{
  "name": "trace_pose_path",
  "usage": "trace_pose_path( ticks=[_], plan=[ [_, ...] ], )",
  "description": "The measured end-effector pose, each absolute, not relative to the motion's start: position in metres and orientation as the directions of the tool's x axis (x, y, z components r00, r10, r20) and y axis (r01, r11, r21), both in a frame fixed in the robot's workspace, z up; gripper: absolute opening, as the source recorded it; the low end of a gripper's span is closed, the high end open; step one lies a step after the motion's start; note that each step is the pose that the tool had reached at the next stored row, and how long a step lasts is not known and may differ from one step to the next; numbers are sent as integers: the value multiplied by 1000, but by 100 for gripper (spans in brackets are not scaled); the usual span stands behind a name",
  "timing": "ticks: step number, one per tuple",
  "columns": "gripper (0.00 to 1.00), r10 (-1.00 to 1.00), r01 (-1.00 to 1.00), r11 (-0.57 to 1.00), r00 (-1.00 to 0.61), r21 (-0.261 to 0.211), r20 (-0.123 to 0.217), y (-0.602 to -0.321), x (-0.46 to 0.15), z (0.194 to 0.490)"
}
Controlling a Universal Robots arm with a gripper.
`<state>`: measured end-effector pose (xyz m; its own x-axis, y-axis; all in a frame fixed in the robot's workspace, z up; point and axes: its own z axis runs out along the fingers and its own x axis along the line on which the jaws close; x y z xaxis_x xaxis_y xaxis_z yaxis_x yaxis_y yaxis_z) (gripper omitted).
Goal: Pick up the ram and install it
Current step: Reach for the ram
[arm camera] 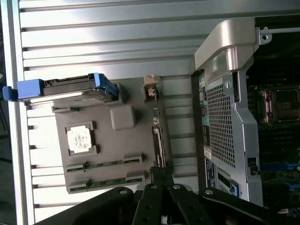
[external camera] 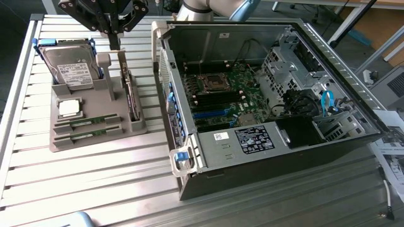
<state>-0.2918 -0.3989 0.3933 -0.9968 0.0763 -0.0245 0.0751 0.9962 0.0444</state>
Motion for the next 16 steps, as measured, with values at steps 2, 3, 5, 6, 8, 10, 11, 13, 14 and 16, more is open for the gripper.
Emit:
trace_pose_path(
  ticks=[2,3,5,6,8,10,11,13,14,16],
  plan=[
    [10,76,75,996,-997,44,-25,-399,-295,393],
    [10,76,75,996,-997,44,-25,-399,-297,393],
    [10,76,75,996,-997,44,-24,-399,-300,393],
    [10,76,75,996,-997,44,-24,-399,-301,393],
    [10,76,75,996,-997,44,-24,-399,-304,393],
    [10,76,75,996,-997,44,-24,-399,-306,393],
    [10,76,75,996,-997,44,-24,-399,-307,393],
    [10,76,75,996,-997,44,-24,-399,-310,393],
    [10,76,75,996,-997,44,-24,-399,-311,393],
    [10,76,75,996,-997,44,-24,-399,-314,393]
  ],
)
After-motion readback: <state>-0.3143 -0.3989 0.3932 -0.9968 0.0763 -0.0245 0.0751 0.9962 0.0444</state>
